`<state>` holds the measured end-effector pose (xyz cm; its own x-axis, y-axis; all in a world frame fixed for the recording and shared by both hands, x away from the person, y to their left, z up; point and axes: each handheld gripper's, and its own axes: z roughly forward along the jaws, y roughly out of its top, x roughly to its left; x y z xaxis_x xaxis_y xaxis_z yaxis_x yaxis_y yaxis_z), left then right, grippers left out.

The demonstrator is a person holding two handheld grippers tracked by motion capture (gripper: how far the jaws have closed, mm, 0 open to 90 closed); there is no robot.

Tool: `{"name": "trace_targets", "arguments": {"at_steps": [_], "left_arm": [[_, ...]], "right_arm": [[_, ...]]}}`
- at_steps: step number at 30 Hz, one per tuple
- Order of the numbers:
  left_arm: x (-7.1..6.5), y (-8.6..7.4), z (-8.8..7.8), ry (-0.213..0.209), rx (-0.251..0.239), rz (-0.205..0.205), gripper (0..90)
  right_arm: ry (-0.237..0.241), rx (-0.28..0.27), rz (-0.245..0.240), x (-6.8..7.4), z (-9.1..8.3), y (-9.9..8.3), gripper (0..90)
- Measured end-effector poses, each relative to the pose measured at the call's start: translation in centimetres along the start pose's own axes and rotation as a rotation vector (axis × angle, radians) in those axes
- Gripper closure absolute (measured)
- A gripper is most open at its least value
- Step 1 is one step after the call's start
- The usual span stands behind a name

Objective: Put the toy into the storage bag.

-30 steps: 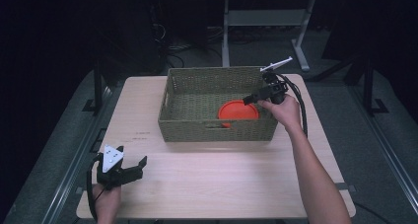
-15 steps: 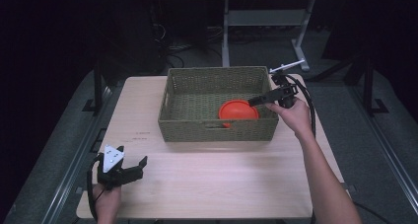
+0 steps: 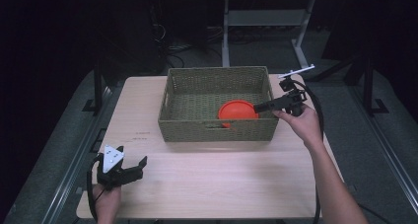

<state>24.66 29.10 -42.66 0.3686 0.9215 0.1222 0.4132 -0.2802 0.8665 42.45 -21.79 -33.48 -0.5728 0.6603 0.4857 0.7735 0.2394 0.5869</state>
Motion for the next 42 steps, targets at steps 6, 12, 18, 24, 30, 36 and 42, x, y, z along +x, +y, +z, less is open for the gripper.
{"name": "trace_targets", "arguments": {"at_steps": [6,12,18,24,30,36,42], "left_arm": [[0.0,0.0,0.0,-0.001,0.0,0.001,12.8],[0.0,0.0,0.0,0.001,0.0,-0.001,12.8],[-0.1,0.0,0.0,0.001,0.0,0.0,12.8],[-0.1,0.0,0.0,0.003,0.002,0.003,12.8],[-0.1,0.0,0.0,0.001,0.001,0.004,12.8],[-0.2,0.0,0.0,0.002,-0.001,0.003,12.8],[-0.3,0.0,0.0,0.001,-0.002,0.009,12.8]], "right_arm": [[0.003,-0.017,-0.005,0.3,-1.1,-1.3,29.4],[0.003,-0.043,-0.028,0.7,-2.6,-3.2,28.2],[-0.014,-0.053,-0.034,0.7,-4.1,-5.3,27.8],[-0.011,-0.083,-0.044,0.5,-5.2,-8.2,27.7],[-0.021,-0.083,-0.046,0.3,-5.5,-11.5,26.7],[-0.03,-0.096,-0.051,-0.3,-5.2,-14.4,26.7],[-0.042,-0.173,-0.076,0.2,-4.7,-18.2,22.7]]}}
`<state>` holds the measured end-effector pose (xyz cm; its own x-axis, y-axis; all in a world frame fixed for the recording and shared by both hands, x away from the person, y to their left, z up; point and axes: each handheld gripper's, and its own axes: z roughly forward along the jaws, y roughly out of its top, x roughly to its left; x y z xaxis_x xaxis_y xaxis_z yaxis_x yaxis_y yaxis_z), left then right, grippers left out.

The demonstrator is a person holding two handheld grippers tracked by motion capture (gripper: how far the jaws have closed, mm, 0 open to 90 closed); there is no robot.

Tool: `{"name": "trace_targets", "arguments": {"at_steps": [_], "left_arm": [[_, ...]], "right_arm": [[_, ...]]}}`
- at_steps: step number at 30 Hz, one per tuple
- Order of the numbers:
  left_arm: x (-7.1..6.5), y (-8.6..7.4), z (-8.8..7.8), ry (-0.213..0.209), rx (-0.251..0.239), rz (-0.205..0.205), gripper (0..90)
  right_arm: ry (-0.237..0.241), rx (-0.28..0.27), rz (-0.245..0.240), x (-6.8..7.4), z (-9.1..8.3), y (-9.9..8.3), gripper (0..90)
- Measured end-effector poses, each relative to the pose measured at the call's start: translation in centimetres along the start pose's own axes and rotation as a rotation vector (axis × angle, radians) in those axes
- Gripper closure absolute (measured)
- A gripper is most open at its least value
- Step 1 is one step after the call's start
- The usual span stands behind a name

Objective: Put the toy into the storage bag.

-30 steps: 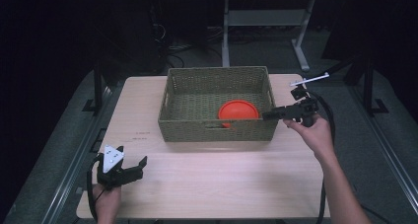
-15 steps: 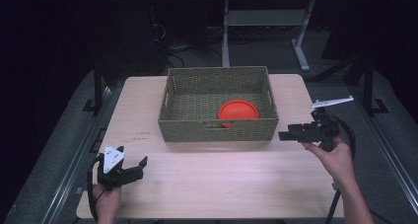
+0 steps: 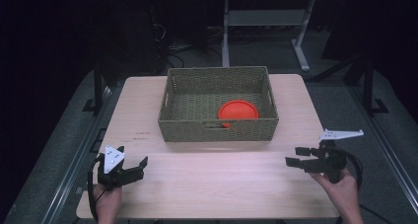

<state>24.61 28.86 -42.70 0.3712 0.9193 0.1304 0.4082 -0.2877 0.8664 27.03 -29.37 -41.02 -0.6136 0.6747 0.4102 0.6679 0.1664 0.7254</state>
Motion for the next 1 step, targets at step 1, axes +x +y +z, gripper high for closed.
{"name": "trace_targets", "arguments": {"at_steps": [1], "left_arm": [[0.0,0.0,0.0,0.0,0.0,0.0,12.8]], "right_arm": [[0.013,-0.024,-0.005,0.21,0.05,-0.9,22.8]]}}
